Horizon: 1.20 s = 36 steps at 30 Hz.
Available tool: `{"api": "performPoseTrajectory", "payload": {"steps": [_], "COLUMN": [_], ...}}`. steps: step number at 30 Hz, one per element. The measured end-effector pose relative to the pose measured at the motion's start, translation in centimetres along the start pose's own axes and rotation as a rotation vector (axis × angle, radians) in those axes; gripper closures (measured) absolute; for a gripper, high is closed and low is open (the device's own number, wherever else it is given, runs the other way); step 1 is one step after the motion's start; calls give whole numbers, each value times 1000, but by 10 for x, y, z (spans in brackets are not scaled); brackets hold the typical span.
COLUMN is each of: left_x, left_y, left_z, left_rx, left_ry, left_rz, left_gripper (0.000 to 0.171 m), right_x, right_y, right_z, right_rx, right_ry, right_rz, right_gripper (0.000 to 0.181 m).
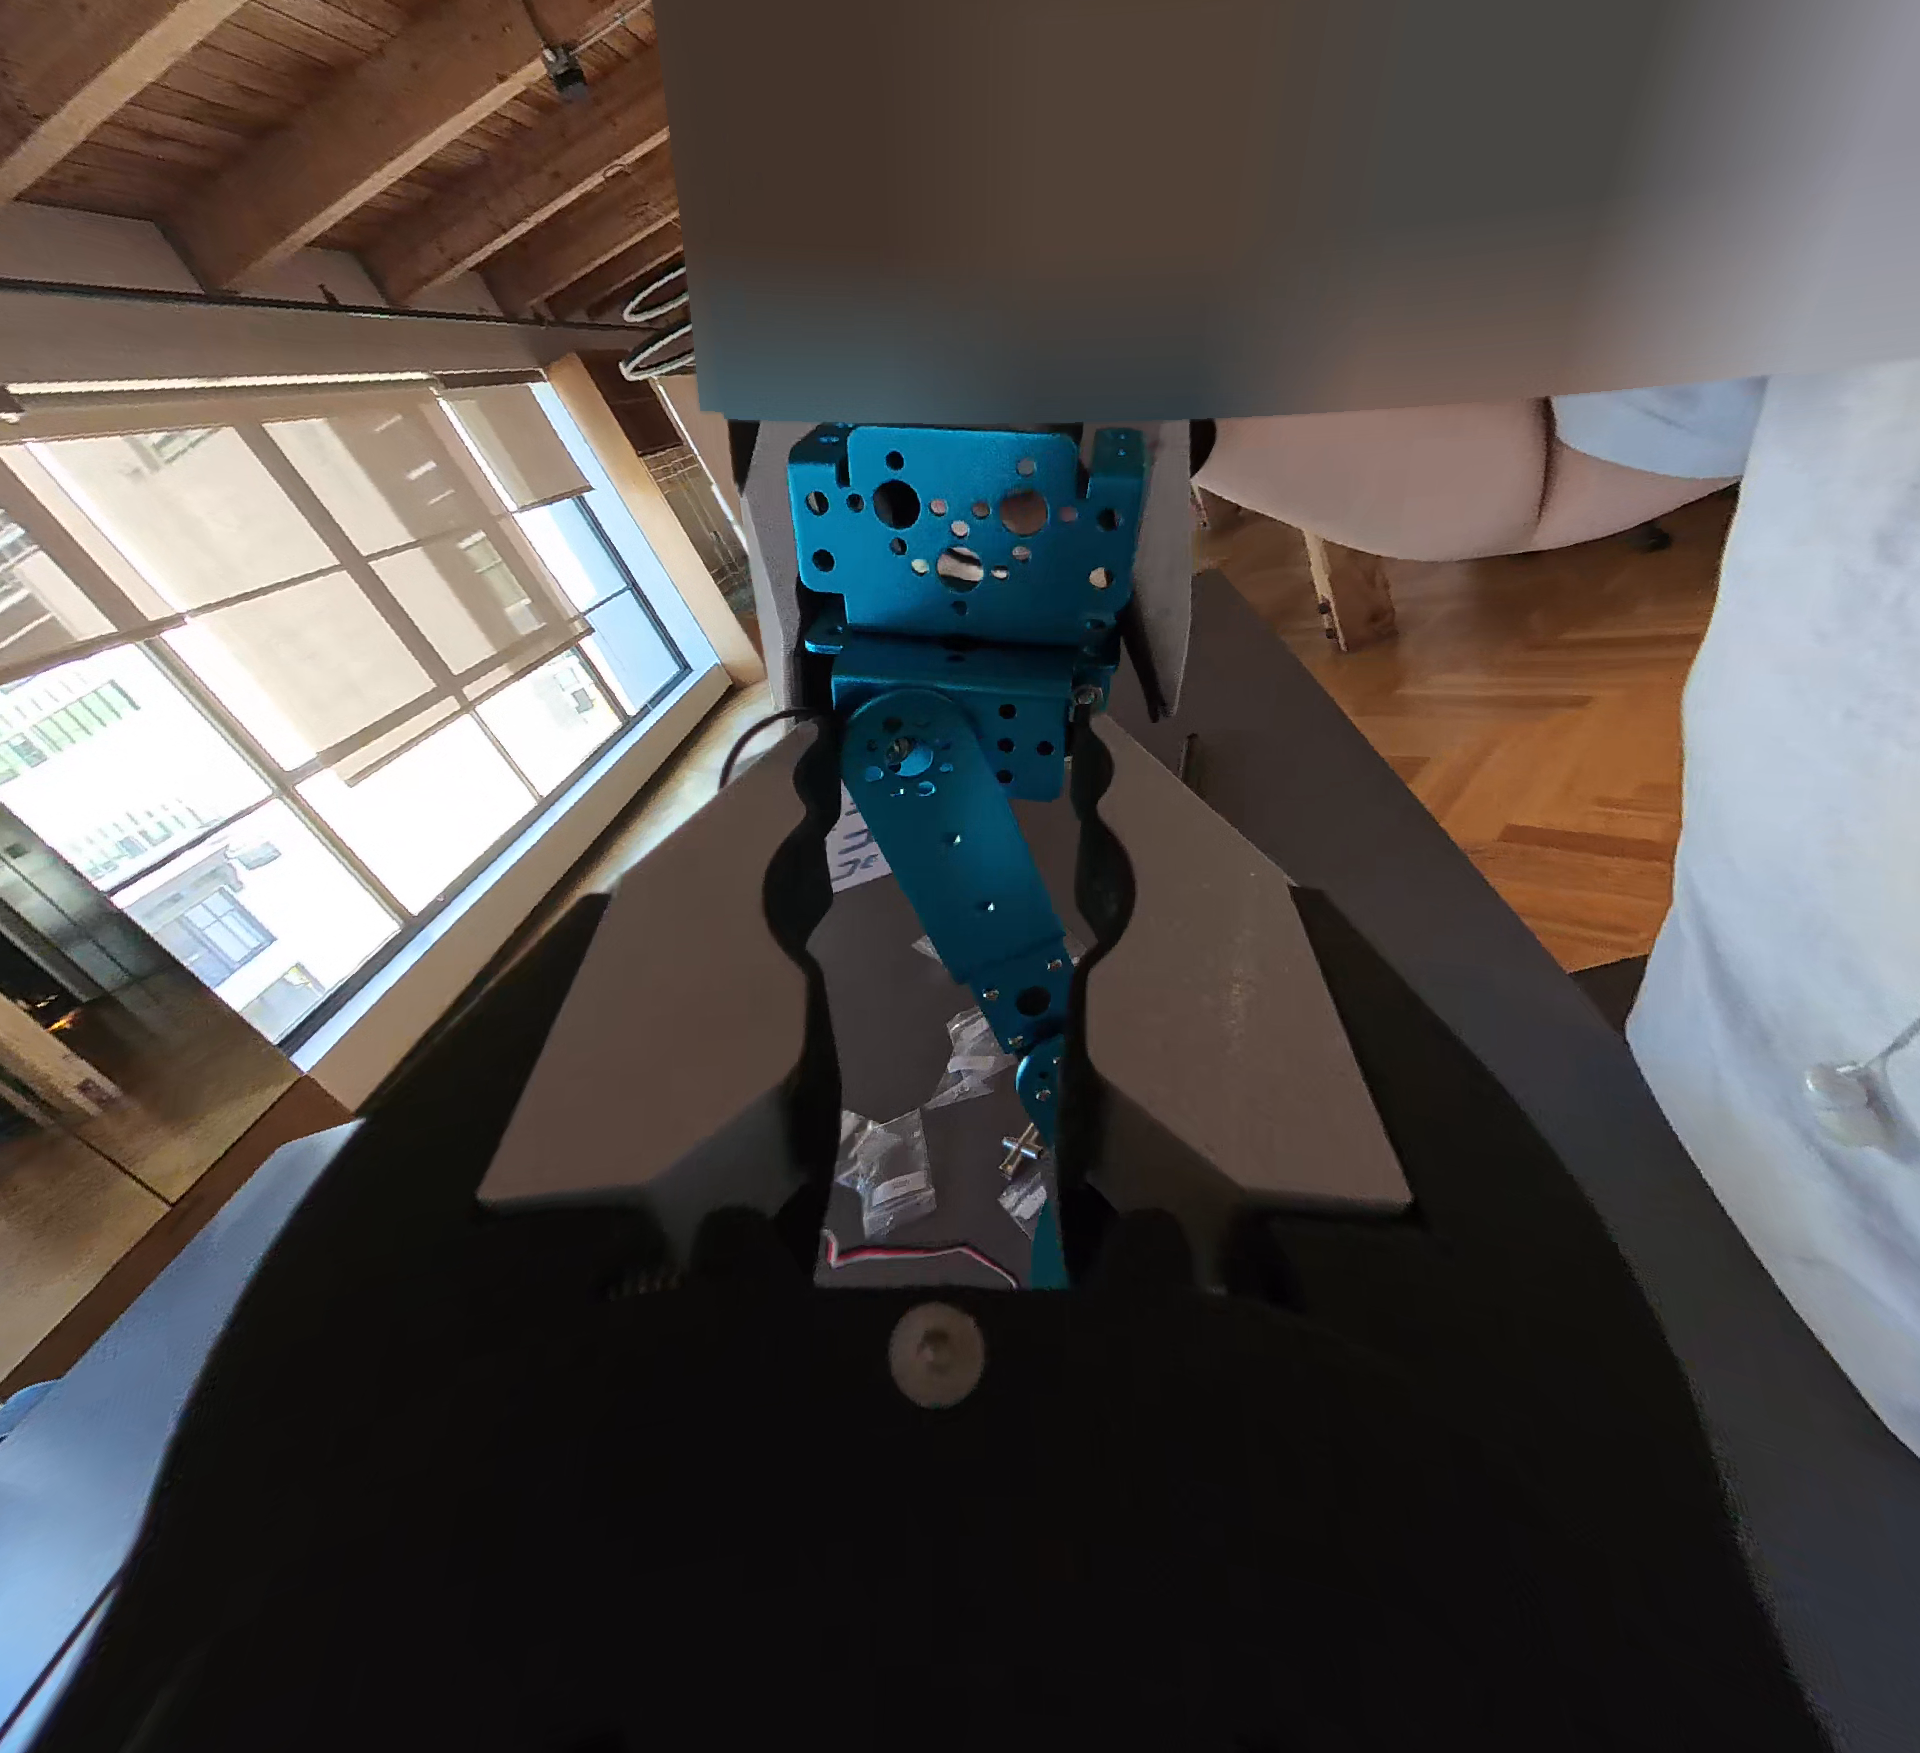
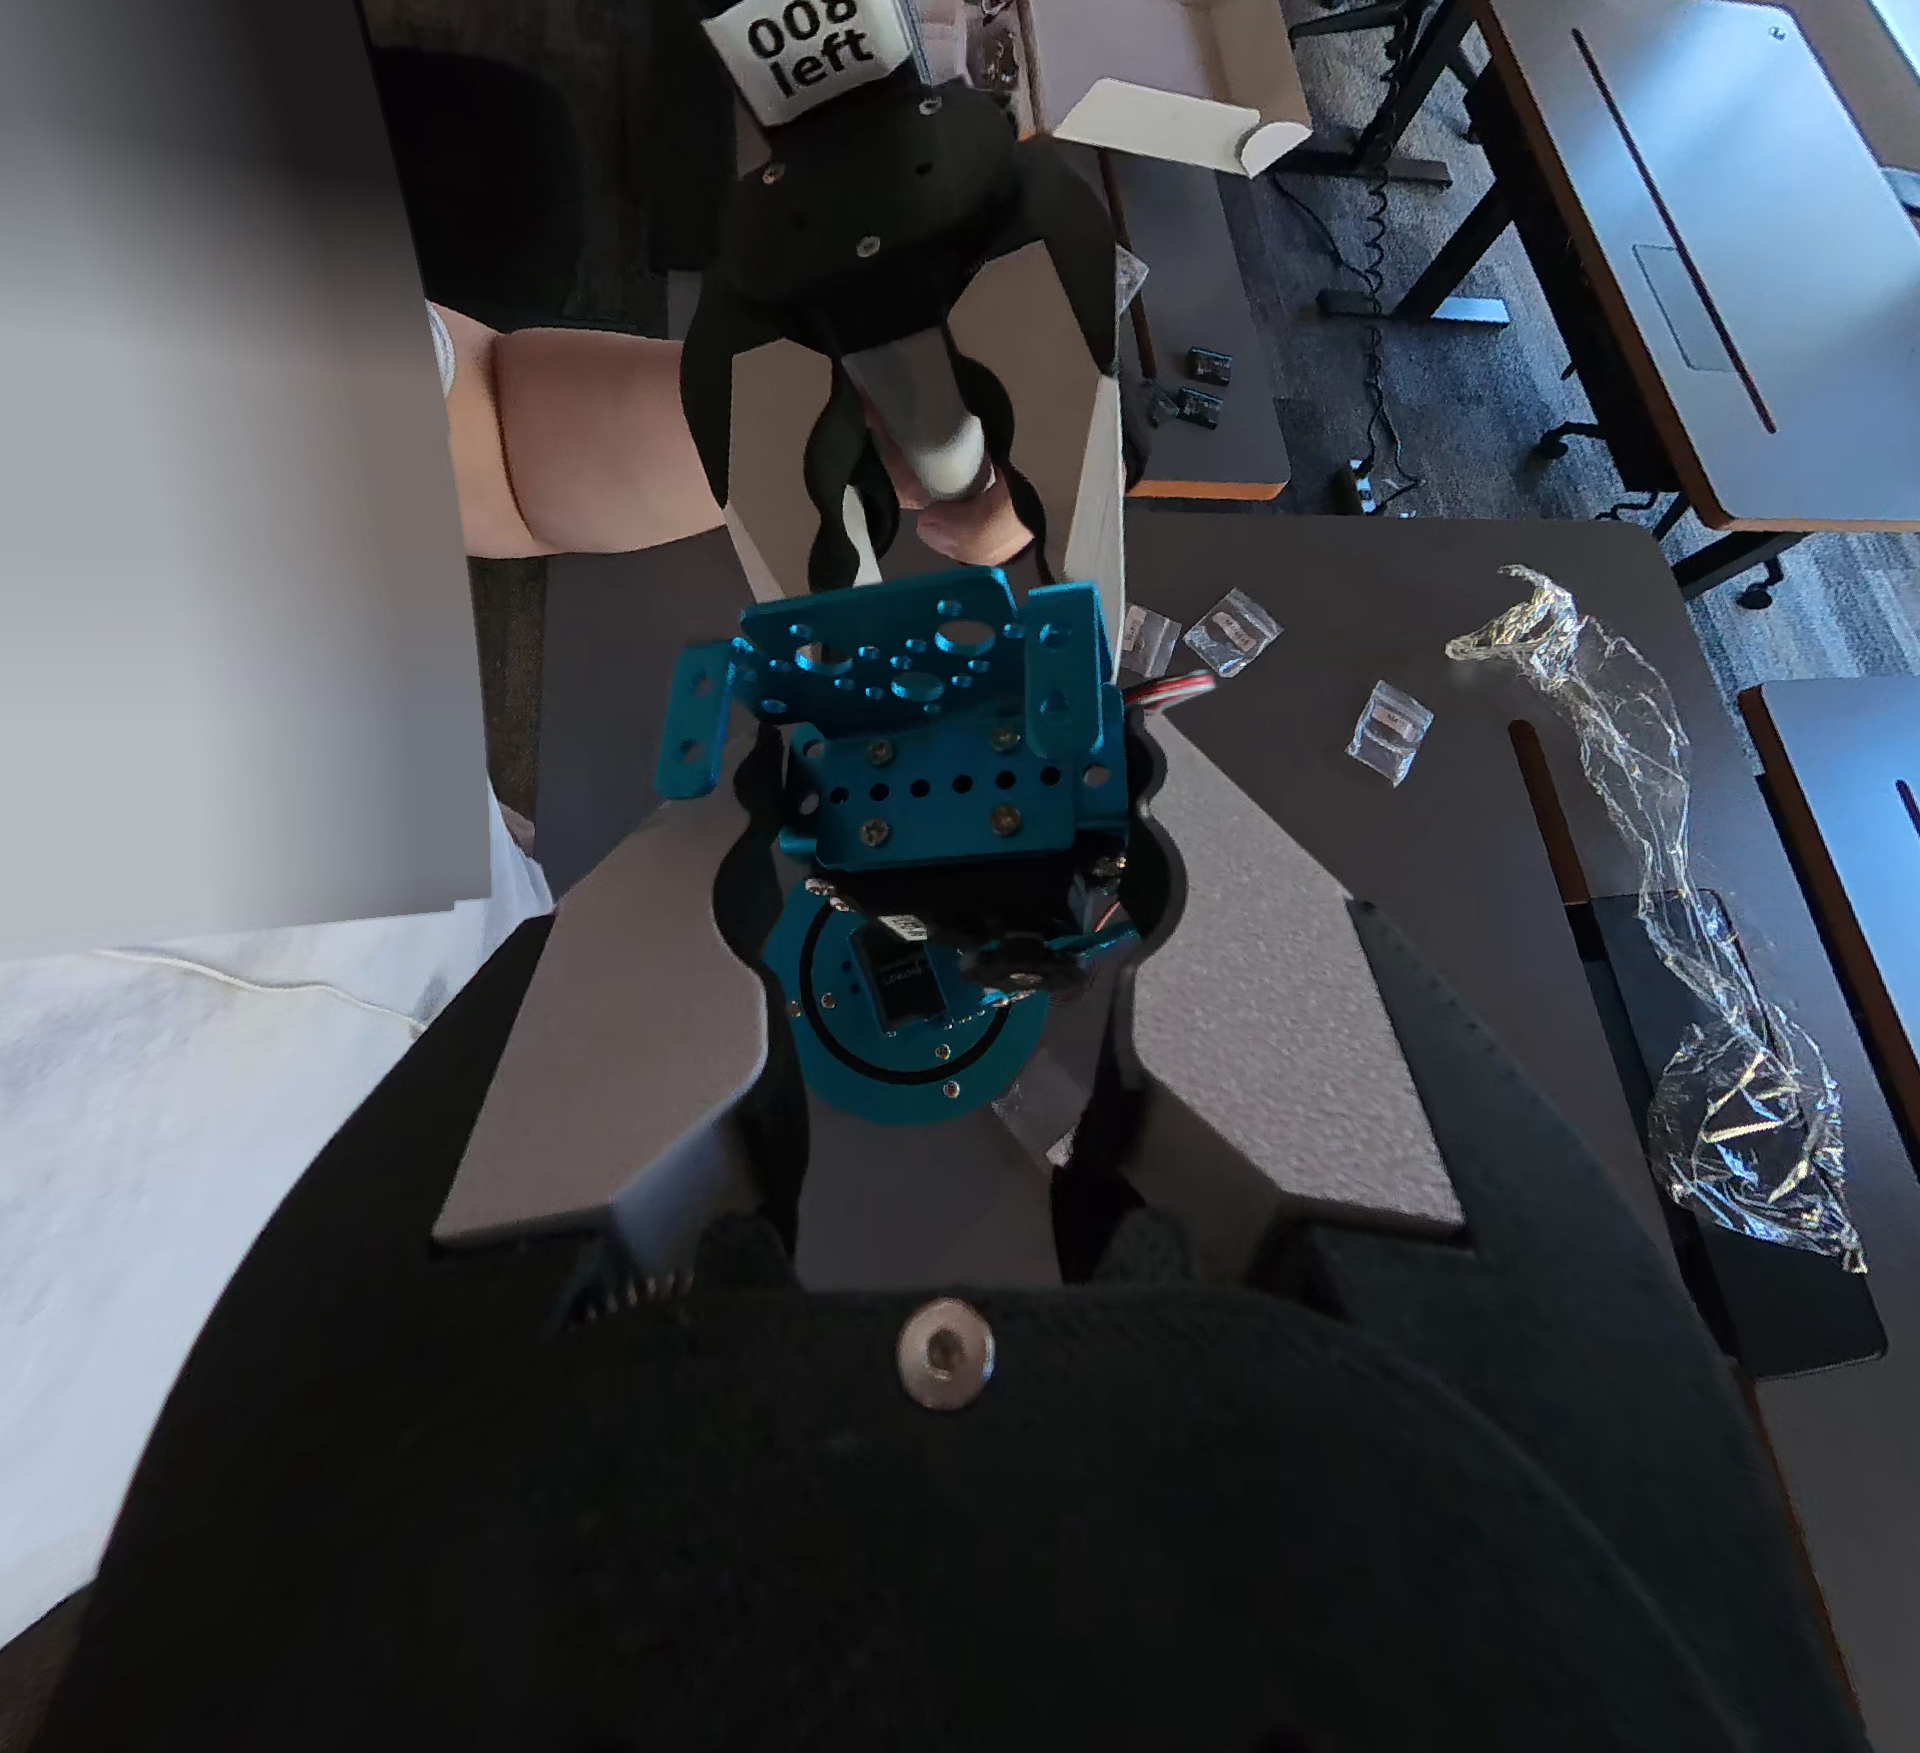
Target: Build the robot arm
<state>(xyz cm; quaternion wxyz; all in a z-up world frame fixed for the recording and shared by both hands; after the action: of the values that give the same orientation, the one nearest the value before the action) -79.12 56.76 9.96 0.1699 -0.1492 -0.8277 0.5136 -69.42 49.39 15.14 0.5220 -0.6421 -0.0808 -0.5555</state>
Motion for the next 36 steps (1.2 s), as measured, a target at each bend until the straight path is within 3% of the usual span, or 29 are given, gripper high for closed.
{"api": "performPoseTrajectory", "payload": {"steps": [9,11,13,18,25,36], "left_x": [2,3,8,6,-18,-23], "left_y": [1,4,8,22,32,33], "left_z": [0,-2,-6,3,15,14], "left_rx": [24,91,174,279,273,311], "left_ry": [-1,32,36,57,-137,58], "left_rz": [71,83,95,-32,-17,76], "left_gripper": [129,127,115,133,141,150], "right_x": [1,1,0,-1,-1,2], "right_y": [-1,-1,-2,-4,-10,-11], "right_z": [3,4,5,2,3,4], "right_rx": [35,40,51,87,144,223], "right_ry": [-65,-70,-42,-14,-18,-157], "right_rz": [37,22,1,-27,-106,-133], "right_gripper": [117,117,117,117,118,119]}}
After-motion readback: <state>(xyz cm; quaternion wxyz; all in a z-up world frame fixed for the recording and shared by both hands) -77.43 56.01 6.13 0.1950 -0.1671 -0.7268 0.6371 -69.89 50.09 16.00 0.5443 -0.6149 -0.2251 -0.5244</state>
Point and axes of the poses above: each gripper's, where its closed fingertips meet, x back along the fingers, y out of its underside, z = x × y across the jaws, the point moved 8 cm from there along x, back along the fingers, and after that the axes turned 15 degrees about -z, right-handed, at the moved point
